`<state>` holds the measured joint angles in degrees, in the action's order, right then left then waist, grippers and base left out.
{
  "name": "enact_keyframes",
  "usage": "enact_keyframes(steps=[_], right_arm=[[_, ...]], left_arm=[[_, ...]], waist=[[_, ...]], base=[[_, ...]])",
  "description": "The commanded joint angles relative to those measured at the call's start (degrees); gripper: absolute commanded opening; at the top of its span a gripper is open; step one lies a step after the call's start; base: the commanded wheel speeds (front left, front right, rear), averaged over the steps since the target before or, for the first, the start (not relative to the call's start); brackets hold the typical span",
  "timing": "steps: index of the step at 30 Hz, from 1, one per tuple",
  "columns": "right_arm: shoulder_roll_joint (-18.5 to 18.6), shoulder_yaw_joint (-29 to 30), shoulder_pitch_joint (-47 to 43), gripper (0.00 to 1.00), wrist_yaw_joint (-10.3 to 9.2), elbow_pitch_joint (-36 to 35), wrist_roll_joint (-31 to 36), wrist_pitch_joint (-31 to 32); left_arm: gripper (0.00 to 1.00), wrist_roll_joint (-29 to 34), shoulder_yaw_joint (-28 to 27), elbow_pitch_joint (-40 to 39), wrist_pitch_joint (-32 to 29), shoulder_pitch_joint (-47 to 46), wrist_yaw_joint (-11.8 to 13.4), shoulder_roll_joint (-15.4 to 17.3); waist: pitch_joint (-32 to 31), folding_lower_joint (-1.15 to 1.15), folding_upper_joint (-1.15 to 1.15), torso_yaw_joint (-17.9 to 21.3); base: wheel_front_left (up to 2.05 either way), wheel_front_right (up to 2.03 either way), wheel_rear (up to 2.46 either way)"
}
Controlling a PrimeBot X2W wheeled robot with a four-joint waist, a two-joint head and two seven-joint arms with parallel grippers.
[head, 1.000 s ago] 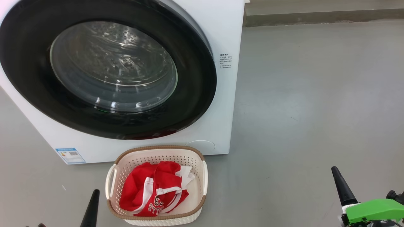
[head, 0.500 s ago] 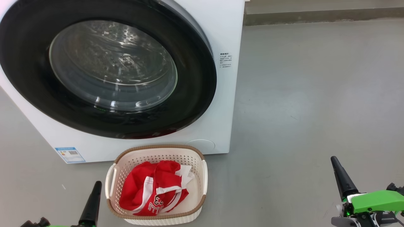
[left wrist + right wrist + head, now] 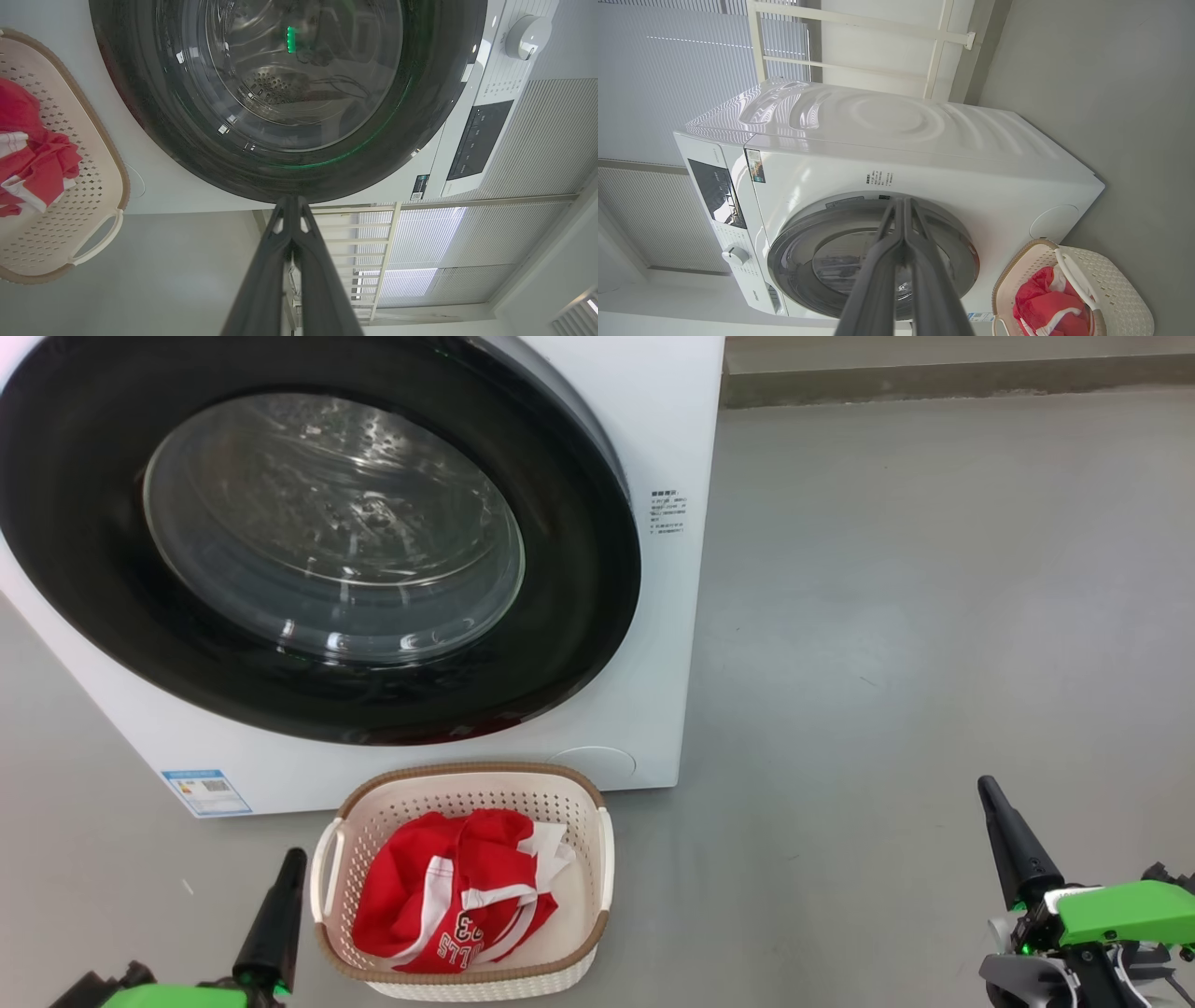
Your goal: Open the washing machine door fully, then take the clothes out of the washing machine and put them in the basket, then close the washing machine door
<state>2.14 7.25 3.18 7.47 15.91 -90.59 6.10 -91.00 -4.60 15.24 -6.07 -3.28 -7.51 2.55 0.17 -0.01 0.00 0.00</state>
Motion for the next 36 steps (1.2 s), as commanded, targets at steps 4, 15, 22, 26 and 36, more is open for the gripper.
enact_keyframes(steps=[4,15,22,26,36], right_arm=[[0.74,-0.70,3.00,0.00,0.02,-1.89,-1.56,0.40],[0.74,-0.71,3.00,0.00,0.02,-1.89,-1.56,0.40],[0.74,-0.71,3.00,0.00,0.02,-1.89,-1.57,0.40],[0.74,-0.71,3.00,0.00,0.02,-1.89,-1.57,0.39],[0.74,-0.72,3.00,0.00,0.02,-1.89,-1.57,0.39]], left_arm=[[0.00,-1.15,-1.94,-1.21,-0.43,-2.91,0.02,0.32],[0.00,-1.16,-1.94,-1.21,-0.43,-2.90,0.02,0.32],[0.00,-1.16,-1.94,-1.21,-0.43,-2.90,0.02,0.32],[0.00,-1.16,-1.93,-1.21,-0.43,-2.90,0.02,0.32],[0.00,-1.16,-1.93,-1.21,-0.43,-2.90,0.02,0.32]], waist=[[0.01,0.00,0.00,0.00],[0.01,0.00,0.00,0.00],[0.01,0.00,0.00,0.00],[0.01,0.00,0.00,0.00],[0.01,0.00,0.00,0.00]], base=[[0.00,0.00,0.00],[0.00,0.00,0.00],[0.00,0.00,0.00],[0.00,0.00,0.00],[0.00,0.00,0.00]])
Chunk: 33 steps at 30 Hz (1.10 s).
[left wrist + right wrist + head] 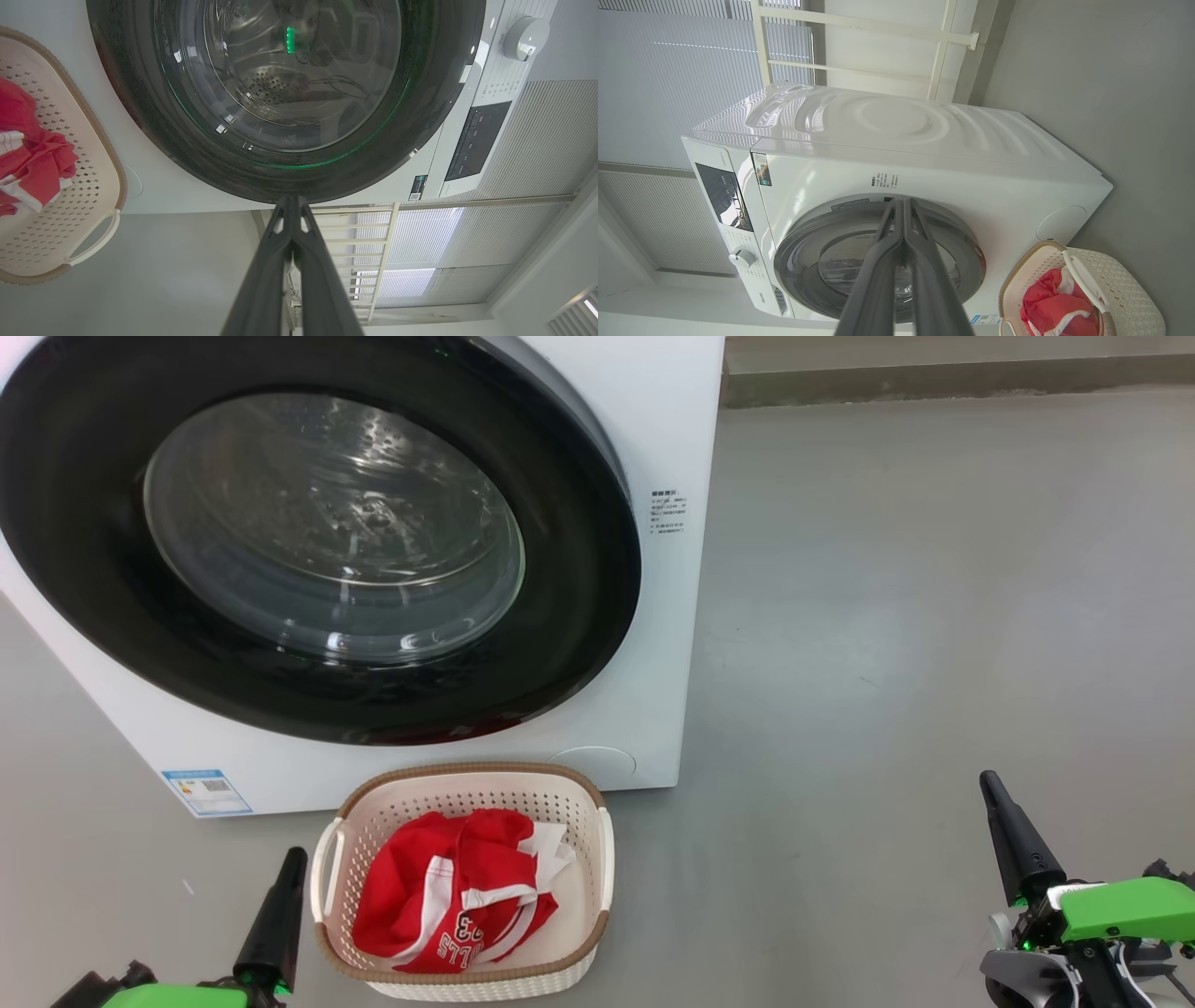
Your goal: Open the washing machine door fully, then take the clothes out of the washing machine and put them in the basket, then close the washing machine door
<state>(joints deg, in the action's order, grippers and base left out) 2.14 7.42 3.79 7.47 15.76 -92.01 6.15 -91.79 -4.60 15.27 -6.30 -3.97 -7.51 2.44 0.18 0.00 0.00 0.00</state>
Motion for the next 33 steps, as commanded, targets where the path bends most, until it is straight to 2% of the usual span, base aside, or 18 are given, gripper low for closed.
enact_keyframes(steps=[1,33], right_arm=[[0.74,-0.89,2.39,0.00,0.02,-1.74,-0.15,0.35],[0.74,-0.90,2.39,0.00,0.02,-1.74,-0.16,0.34]], left_arm=[[0.00,-0.37,-1.93,-1.23,-0.19,-2.21,0.02,0.43],[0.00,-0.38,-1.92,-1.23,-0.19,-2.21,0.02,0.43]], waist=[[0.00,0.00,0.00,0.00],[0.00,0.00,0.00,0.00]], base=[[0.00,0.00,0.00],[0.00,0.00,0.00]])
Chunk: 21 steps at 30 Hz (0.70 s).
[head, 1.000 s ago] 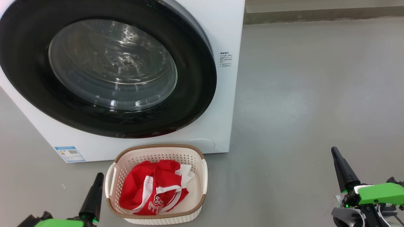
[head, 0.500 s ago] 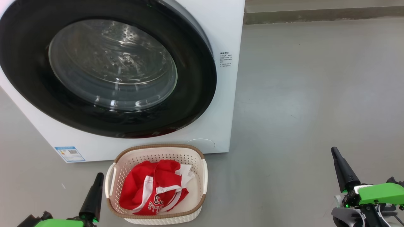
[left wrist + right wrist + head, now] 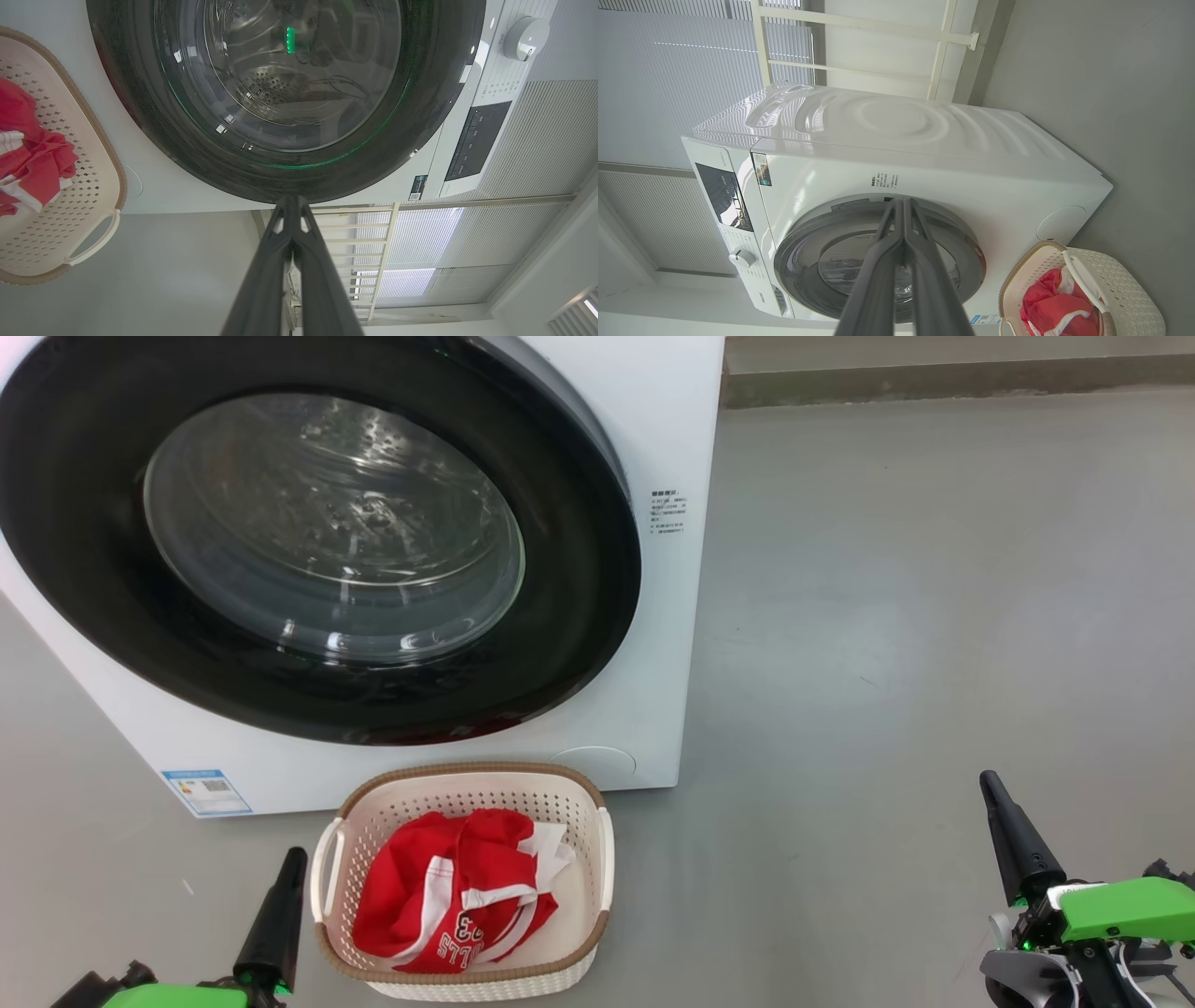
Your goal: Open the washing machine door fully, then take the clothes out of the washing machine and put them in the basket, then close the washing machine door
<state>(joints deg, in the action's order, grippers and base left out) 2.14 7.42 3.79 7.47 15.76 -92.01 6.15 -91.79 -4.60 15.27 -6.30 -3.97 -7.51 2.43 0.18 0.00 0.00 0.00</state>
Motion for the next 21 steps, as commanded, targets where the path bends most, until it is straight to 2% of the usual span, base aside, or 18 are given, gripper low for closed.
enact_keyframes(steps=[1,21], right_arm=[[0.74,-0.90,2.39,0.00,0.02,-1.74,-0.16,0.34],[0.74,-0.90,2.39,0.00,0.02,-1.74,-0.16,0.34]], left_arm=[[0.00,-0.38,-1.92,-1.24,-0.19,-2.21,0.02,0.44],[0.00,-0.38,-1.92,-1.24,-0.19,-2.21,0.02,0.44]], waist=[[0.00,0.00,0.00,0.00],[0.00,0.00,0.00,0.00]], base=[[0.00,0.00,0.00],[0.00,0.00,0.00]])
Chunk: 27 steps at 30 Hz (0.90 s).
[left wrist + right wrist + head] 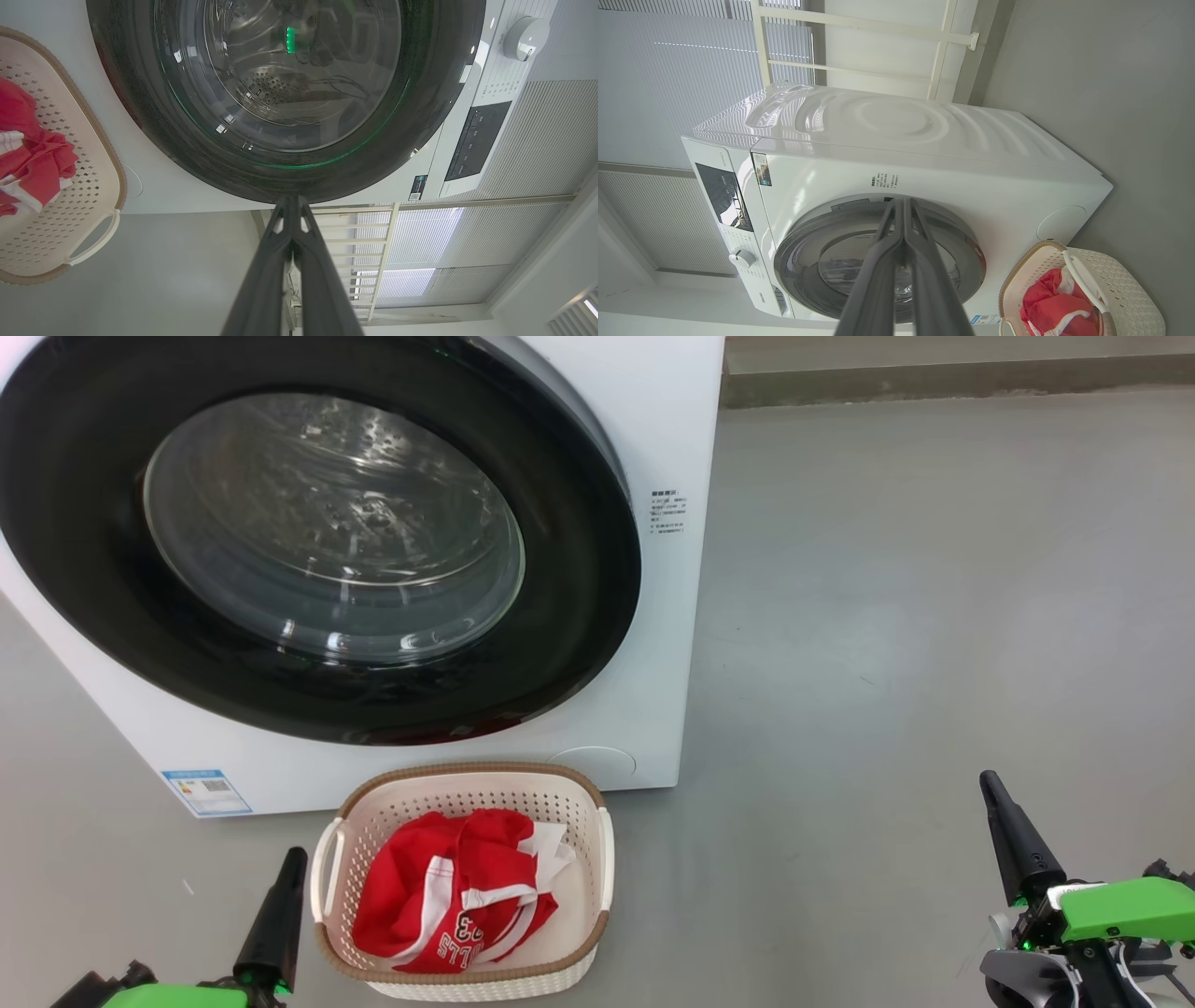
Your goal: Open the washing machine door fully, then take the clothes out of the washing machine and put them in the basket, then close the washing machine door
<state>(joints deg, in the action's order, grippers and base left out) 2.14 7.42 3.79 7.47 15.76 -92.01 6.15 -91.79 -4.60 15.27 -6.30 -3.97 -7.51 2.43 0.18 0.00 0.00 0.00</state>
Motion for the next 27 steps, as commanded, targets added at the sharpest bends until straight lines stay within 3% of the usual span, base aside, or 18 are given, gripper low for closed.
enact_keyframes(steps=[1,27], right_arm=[[0.74,-0.90,2.39,0.00,0.02,-1.74,-0.16,0.34],[0.74,-0.91,2.39,0.00,0.02,-1.74,-0.16,0.34]], left_arm=[[0.00,-0.38,-1.92,-1.24,-0.19,-2.21,0.02,0.44],[0.00,-0.38,-1.92,-1.24,-0.18,-2.21,0.02,0.44]], waist=[[0.00,0.00,0.00,0.00],[0.00,0.00,0.00,0.00]], base=[[0.00,0.00,0.00],[0.00,0.00,0.00]])
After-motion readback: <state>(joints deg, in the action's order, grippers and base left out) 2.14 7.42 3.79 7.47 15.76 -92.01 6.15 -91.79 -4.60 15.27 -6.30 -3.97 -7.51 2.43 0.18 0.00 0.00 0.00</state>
